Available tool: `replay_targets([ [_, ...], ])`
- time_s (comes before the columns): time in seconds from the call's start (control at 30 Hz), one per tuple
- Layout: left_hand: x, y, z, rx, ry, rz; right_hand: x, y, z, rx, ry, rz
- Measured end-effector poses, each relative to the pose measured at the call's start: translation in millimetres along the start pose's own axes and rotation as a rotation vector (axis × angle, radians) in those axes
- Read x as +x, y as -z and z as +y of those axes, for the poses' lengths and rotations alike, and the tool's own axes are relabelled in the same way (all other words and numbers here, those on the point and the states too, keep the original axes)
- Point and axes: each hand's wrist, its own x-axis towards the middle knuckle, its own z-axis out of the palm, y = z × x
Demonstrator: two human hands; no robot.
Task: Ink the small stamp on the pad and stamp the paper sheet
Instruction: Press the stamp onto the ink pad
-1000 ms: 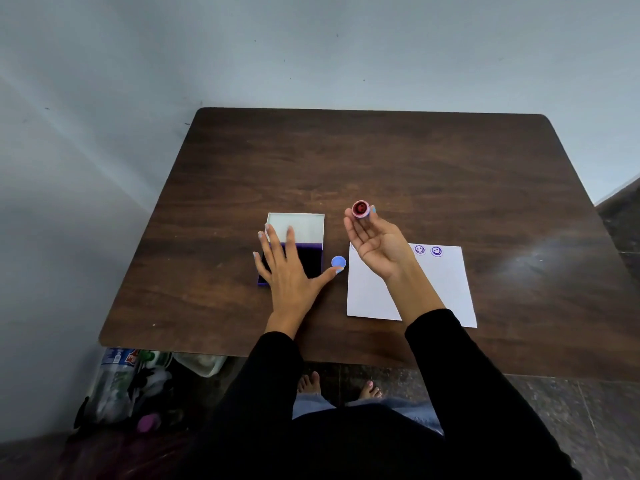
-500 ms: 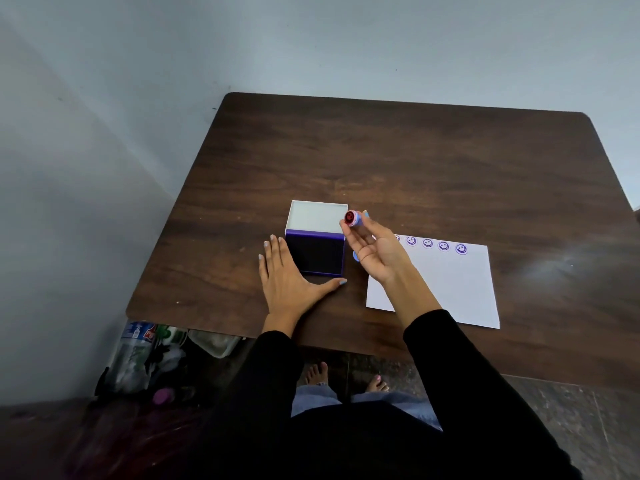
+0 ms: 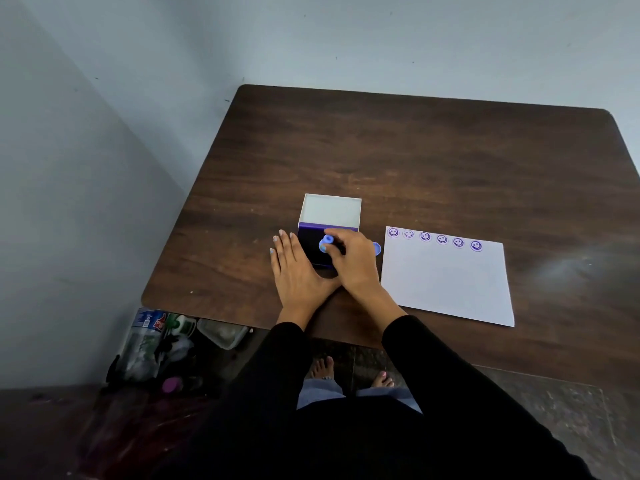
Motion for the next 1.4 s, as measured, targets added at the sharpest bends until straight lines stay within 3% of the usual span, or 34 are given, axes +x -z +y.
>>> replay_targets([
  [0.4, 0.7, -4.4, -1.7, -0.014, 0.016, 0.056, -3.7, -11.9, -8.6, -0.128, 0.136, -0.068],
  [0.7, 6.3, -1.8, -21.9, -0.139, -0.035, 0.121, -1.9, -10.7, -9.0, -0.154, 0.138, -0.108],
  [1.4, 8.5, -3.6, -27.3, -0.131, -0.058, 0.116, 3.2, -9.4, -16.5, -0.242, 0.121, -0.137],
])
